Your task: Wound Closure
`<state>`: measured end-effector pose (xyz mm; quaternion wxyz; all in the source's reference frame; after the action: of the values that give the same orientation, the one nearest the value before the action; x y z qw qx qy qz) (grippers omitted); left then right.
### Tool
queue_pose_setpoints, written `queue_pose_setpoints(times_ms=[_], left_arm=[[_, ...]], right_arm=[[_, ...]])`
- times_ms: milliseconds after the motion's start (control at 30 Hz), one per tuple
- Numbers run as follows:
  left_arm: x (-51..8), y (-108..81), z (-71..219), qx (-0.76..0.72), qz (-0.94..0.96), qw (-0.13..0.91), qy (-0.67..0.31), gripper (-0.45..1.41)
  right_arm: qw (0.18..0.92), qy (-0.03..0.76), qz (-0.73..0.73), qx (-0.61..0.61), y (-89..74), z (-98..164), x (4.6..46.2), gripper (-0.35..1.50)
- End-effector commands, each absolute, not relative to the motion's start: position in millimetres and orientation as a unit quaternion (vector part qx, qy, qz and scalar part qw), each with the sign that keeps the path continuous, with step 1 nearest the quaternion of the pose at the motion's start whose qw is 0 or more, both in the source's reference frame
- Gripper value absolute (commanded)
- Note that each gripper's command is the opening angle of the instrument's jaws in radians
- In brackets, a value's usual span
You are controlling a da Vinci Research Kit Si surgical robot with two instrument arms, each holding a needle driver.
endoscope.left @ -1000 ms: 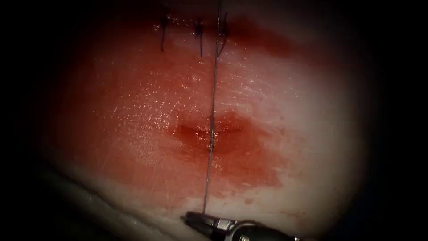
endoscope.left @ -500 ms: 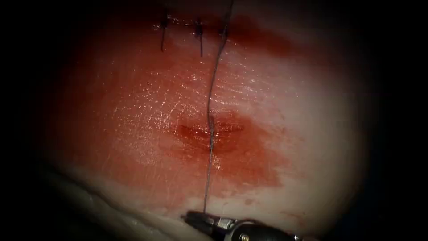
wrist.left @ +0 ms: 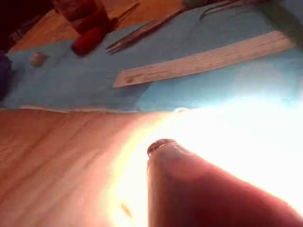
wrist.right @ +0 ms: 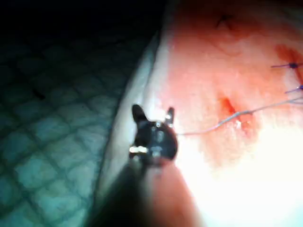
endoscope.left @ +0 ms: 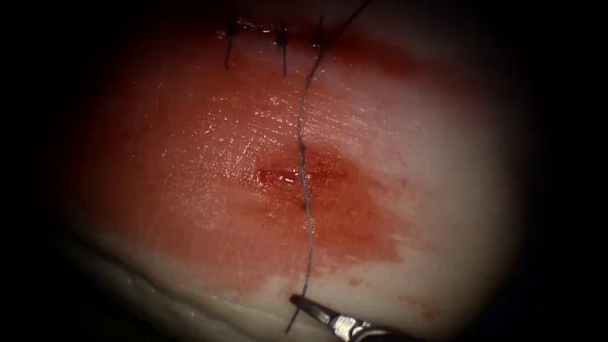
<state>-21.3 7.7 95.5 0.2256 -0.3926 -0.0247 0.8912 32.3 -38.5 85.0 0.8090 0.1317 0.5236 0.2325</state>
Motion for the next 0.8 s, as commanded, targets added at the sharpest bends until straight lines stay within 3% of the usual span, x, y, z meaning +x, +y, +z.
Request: queue_pose_setpoints(times_ms=[33,200,300,567,800], left_arm=[[-21.7,6.9,95.2,-0.393,0.892,0.222,-0.025,-0.45],[-20.8,-1.2,92.9,-0.387,0.899,0.201,-0.032,-0.45],[-20.2,-7.4,93.3,-0.385,0.903,0.187,-0.043,-0.45],[-20.0,-14.0,97.2,-0.379,0.905,0.181,-0.069,-0.45],[-20.8,-18.2,101.1,-0.372,0.907,0.175,-0.089,-0.45]], right_arm=[[0.806,0.528,0.226,0.142,-38.8,84.9,32.5,1.06],[0.805,0.527,0.226,0.153,-36.1,83.5,32.4,0.71],[0.800,0.543,0.215,0.140,-32.0,82.9,33.0,0.32],[0.788,0.559,0.234,0.107,-27.3,85.3,35.8,0.27],[0.763,0.588,0.259,0.066,-23.2,87.9,36.0,-0.28]])
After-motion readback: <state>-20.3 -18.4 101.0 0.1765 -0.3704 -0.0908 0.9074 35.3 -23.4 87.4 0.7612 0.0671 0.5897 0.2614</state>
